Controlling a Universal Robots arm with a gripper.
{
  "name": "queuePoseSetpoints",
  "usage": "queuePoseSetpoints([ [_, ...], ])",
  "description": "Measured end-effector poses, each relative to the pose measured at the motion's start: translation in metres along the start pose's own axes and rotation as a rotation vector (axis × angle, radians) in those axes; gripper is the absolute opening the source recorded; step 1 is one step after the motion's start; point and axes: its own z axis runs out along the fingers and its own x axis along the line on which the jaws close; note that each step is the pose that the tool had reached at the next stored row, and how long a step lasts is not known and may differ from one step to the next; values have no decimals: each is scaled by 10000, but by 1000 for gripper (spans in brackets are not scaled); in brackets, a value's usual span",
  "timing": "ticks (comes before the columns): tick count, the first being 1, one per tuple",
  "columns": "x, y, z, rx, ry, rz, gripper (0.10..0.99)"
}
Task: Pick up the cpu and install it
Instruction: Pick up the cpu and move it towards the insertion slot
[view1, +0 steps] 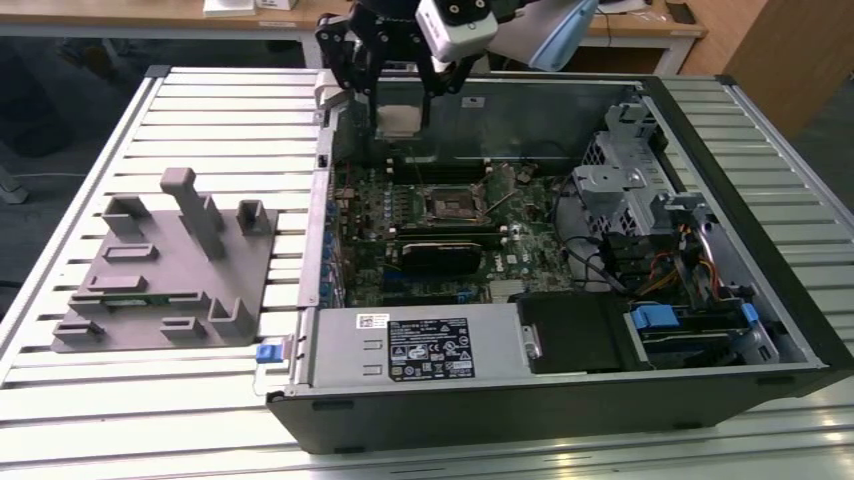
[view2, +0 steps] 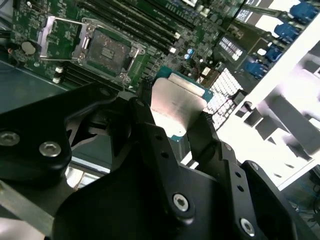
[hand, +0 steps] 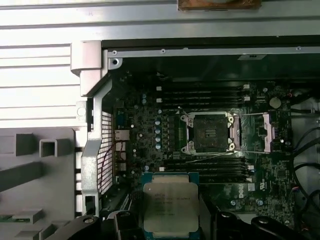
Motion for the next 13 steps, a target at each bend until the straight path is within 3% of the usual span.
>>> queuePoseSetpoints([
  [13,-201,96,23,-11,0,0,533],
])
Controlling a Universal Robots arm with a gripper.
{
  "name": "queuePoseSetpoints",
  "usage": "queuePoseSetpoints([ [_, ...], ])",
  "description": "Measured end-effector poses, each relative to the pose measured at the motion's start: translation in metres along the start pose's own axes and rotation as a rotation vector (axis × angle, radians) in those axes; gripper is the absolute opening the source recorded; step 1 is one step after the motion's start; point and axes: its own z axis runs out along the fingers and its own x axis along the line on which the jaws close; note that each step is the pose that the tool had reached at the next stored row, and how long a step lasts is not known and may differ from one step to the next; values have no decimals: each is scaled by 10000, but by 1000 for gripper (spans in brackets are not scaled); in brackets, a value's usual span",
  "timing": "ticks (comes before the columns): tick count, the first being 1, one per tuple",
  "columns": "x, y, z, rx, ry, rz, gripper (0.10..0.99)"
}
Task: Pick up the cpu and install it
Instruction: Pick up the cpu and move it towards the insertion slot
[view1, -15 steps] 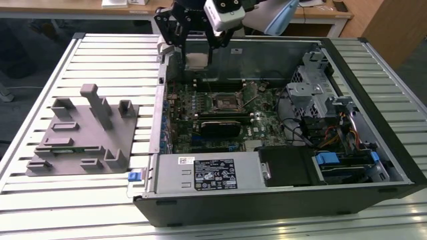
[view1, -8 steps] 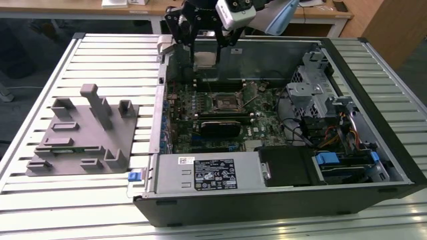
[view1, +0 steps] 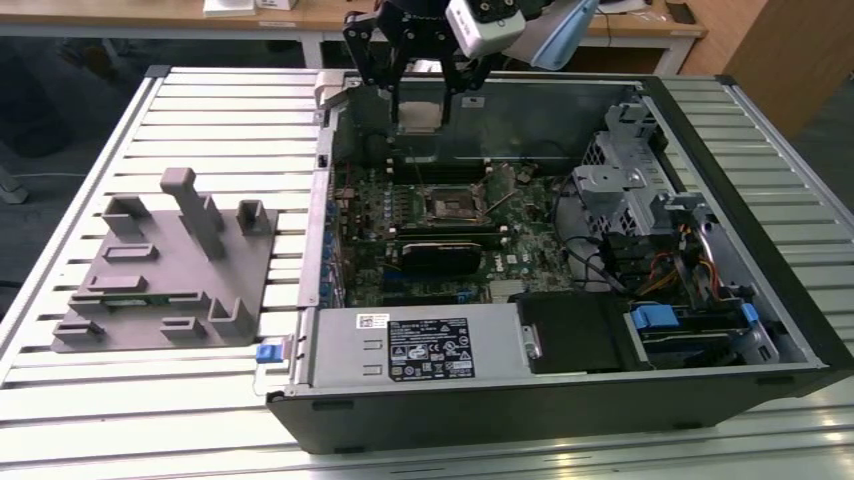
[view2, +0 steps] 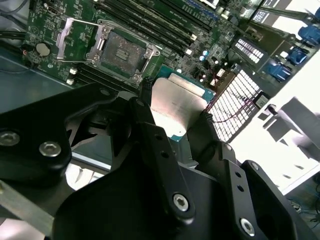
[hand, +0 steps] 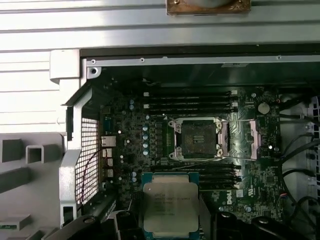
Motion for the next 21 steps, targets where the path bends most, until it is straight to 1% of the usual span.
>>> queuePoseSetpoints([
  [12,-107,84,22,0,0,0,533],
  [17,-155,138,36,0,0,1,533],
  [21,-238,155,40,0,0,1,533],
])
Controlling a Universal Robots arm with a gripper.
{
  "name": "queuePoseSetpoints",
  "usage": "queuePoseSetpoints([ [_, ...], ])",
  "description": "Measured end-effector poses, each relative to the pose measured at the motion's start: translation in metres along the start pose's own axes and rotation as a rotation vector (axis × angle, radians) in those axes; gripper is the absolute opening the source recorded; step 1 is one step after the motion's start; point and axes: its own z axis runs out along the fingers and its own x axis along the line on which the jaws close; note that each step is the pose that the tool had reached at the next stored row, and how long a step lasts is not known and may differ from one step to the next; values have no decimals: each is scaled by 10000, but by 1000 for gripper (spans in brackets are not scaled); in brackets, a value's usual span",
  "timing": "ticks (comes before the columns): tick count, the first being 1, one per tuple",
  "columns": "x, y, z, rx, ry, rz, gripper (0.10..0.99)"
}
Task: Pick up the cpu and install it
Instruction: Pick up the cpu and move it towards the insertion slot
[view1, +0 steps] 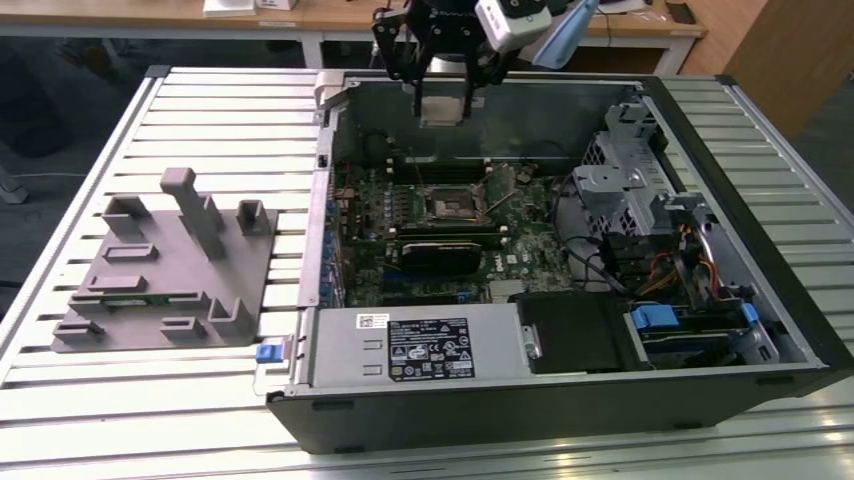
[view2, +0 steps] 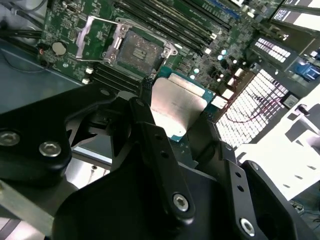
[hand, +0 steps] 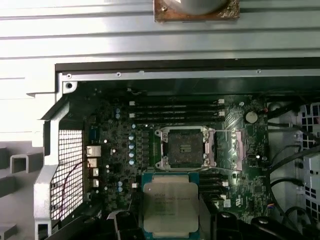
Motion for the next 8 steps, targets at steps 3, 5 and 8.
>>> queuePoseSetpoints([
  [3,-77,3,2,0,0,-2,533],
  [5,-117,5,3,1,0,0,533],
  [8,-184,9,5,1,0,-2,533],
])
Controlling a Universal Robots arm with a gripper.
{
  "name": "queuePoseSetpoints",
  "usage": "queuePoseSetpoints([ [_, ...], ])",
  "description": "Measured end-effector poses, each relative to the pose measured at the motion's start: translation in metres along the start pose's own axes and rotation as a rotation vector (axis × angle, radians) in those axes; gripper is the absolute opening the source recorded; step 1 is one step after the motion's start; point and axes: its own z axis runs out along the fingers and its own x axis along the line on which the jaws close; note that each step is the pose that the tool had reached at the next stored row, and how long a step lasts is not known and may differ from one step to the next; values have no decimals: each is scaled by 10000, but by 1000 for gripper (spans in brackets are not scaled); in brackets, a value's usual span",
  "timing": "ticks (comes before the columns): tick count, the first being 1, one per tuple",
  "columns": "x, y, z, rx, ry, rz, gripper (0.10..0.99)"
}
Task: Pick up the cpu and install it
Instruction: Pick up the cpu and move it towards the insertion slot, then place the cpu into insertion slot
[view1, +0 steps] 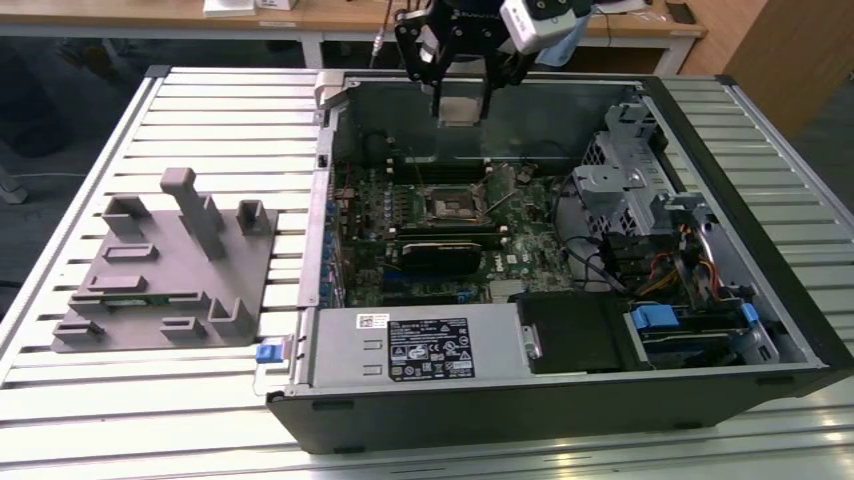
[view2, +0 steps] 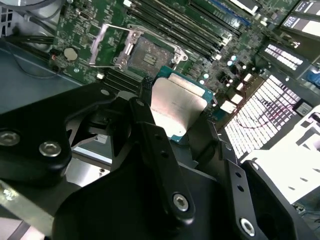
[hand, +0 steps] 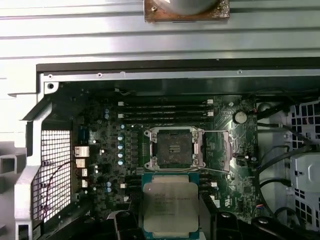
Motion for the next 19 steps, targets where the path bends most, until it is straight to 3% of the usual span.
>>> queuePoseSetpoints([
  [6,-75,3,2,0,-2,10,533],
  [15,-91,4,1,19,-4,55,533],
  [19,-92,4,2,17,-21,350,533],
])
